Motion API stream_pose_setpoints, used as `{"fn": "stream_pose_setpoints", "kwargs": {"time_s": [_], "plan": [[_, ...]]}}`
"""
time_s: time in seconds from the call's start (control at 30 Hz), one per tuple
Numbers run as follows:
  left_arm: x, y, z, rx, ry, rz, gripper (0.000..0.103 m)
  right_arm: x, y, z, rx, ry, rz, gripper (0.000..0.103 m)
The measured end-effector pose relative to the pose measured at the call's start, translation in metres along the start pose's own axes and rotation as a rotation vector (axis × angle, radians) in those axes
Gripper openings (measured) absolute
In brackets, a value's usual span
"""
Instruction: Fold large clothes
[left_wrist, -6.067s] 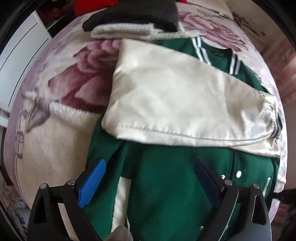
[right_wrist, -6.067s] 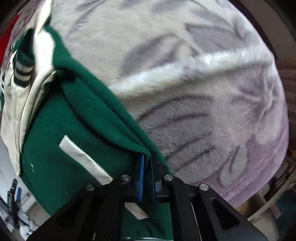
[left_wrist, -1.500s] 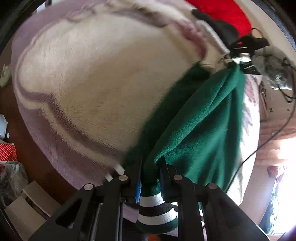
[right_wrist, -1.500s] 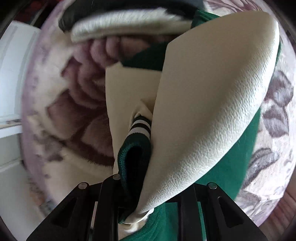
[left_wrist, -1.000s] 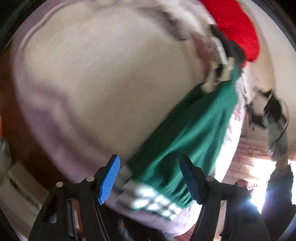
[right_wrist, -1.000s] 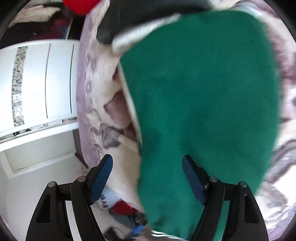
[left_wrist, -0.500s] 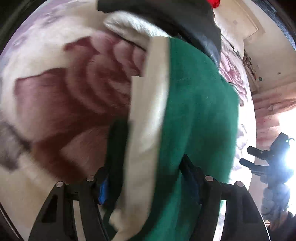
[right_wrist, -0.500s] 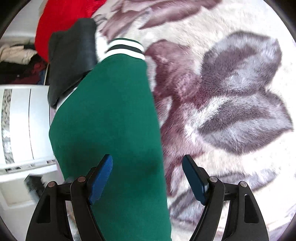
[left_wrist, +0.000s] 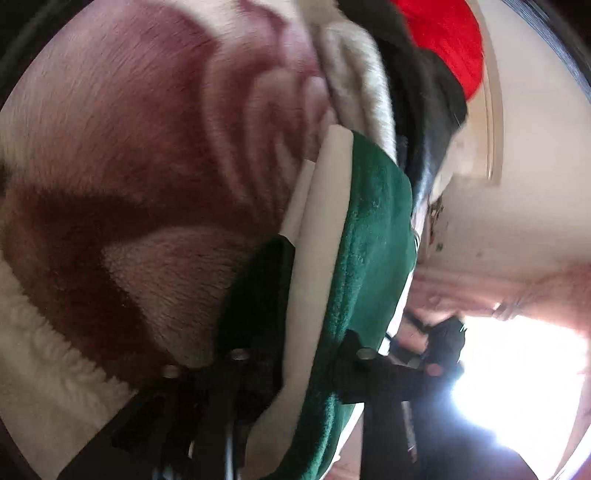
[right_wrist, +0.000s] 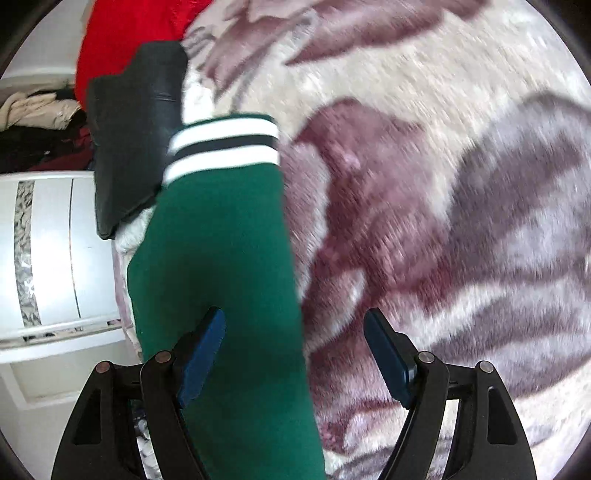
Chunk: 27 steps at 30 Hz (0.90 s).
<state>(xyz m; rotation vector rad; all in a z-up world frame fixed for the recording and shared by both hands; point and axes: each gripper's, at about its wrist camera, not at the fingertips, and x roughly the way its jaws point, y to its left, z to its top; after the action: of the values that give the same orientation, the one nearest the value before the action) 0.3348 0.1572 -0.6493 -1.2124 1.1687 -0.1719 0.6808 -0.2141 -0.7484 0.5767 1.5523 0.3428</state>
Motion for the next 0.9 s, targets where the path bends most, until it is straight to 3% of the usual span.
{"fn": "stream_pose_setpoints", "kwargs": {"time_s": [0.17, 0.2, 0.23, 0.3, 0.33, 0.37, 0.4, 0.47, 0.57, 0.6, 0.63, 0.7, 0.8, 0.9], "plan": [[-0.027, -0.031, -0.001, 0.2, -0.082, 0.155, 0.032, 0.008, 0.033, 0.029, -0.124, -0.077, -0.008, 0.079], [-0.027, -0.031, 0.005, 0.221, -0.088, 0.187, 0.037, 0.013, 0.043, 0.037, -0.165, -0.087, -0.019, 0.079], [-0.024, -0.026, 0.012, 0.232, -0.08, 0.235, 0.039, 0.025, 0.053, 0.042, -0.206, -0.09, -0.069, 0.079], [-0.018, -0.008, 0.03, 0.229, -0.081, 0.372, 0.036, 0.059, 0.057, 0.046, -0.235, -0.037, -0.281, 0.09], [-0.016, 0.001, 0.039, 0.208, -0.062, 0.409, 0.036, 0.077, 0.049, 0.052, -0.171, 0.017, -0.348, 0.09], [-0.018, 0.006, 0.044, 0.179, -0.039, 0.377, 0.036, 0.077, 0.048, 0.053, -0.124, 0.017, -0.342, 0.09], [-0.03, 0.006, 0.044, 0.162, -0.038, 0.293, 0.036, 0.068, 0.05, 0.052, -0.078, 0.008, -0.344, 0.09], [-0.055, -0.002, 0.034, 0.199, -0.039, 0.22, 0.037, 0.044, 0.056, 0.038, -0.029, -0.004, -0.299, 0.09], [-0.093, -0.015, 0.006, 0.252, 0.0, 0.121, 0.043, -0.001, 0.055, -0.012, -0.005, 0.019, -0.192, 0.09], [-0.104, -0.015, -0.008, 0.257, 0.02, 0.107, 0.062, -0.013, 0.051, -0.031, 0.002, 0.032, -0.176, 0.09], [-0.116, -0.014, -0.025, 0.263, 0.037, 0.098, 0.069, -0.029, 0.043, -0.064, 0.013, 0.055, -0.152, 0.09], [-0.132, -0.012, -0.058, 0.263, 0.068, 0.077, 0.069, -0.046, 0.029, -0.112, 0.042, 0.1, -0.134, 0.09], [-0.139, -0.007, -0.112, 0.252, 0.12, 0.14, 0.069, -0.061, -0.008, -0.205, 0.14, 0.187, -0.125, 0.09], [-0.144, 0.013, -0.161, 0.262, 0.181, 0.25, 0.069, -0.053, -0.044, -0.301, 0.237, 0.297, -0.111, 0.09]]}}
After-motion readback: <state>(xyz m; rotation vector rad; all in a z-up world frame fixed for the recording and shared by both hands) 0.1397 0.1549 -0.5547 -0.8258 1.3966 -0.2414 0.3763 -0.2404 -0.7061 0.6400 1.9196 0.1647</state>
